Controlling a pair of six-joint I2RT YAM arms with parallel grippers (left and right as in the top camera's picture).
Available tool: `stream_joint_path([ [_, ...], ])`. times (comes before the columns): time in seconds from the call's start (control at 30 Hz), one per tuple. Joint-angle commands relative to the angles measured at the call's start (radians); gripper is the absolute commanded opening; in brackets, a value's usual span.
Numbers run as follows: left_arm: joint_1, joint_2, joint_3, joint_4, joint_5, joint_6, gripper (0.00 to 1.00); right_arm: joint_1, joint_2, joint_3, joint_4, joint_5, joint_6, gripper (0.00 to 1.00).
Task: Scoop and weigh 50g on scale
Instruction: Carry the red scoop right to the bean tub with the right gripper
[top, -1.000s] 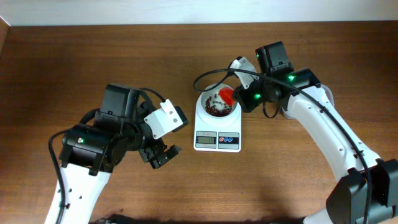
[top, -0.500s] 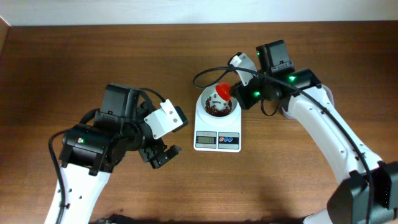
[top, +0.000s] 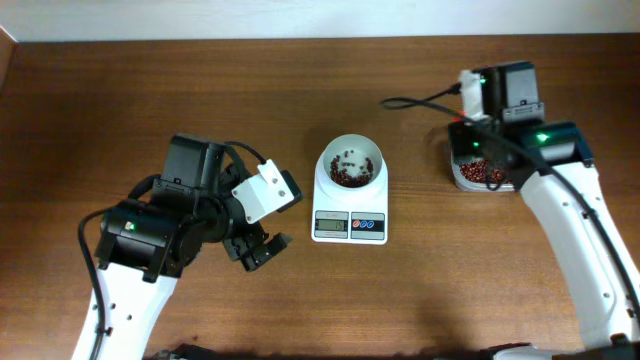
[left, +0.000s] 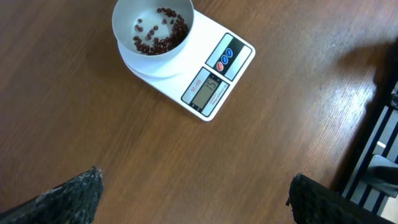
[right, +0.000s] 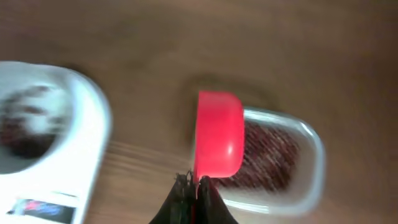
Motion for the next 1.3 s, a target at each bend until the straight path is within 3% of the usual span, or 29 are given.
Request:
stream_joint_path([
  [0.0, 0.006, -0.005, 0.016, 0.002, 0.0, -0.005, 0.99, -0.076, 0.056, -0.002, -0.018, 0.111, 0.082, 0.04],
  [0.47, 0.006, -0.005, 0.016, 0.002, 0.0, -0.005, 0.99, -0.152, 0.247, -0.003, -0.062, 0.101, 0.094, 0.04],
  [0.93, 0.006, -0.005, 0.016, 0.002, 0.0, -0.005, 0.99, -0.153, 0.28, -0.003, -0.064, -0.136, 0.055, 0.04],
  [1.27, 0.006, -0.005, 0.016, 0.002, 0.0, -0.005, 0.99, -0.293, 0.293, -0.003, -0.053, -0.39, 0.01, 0.04],
])
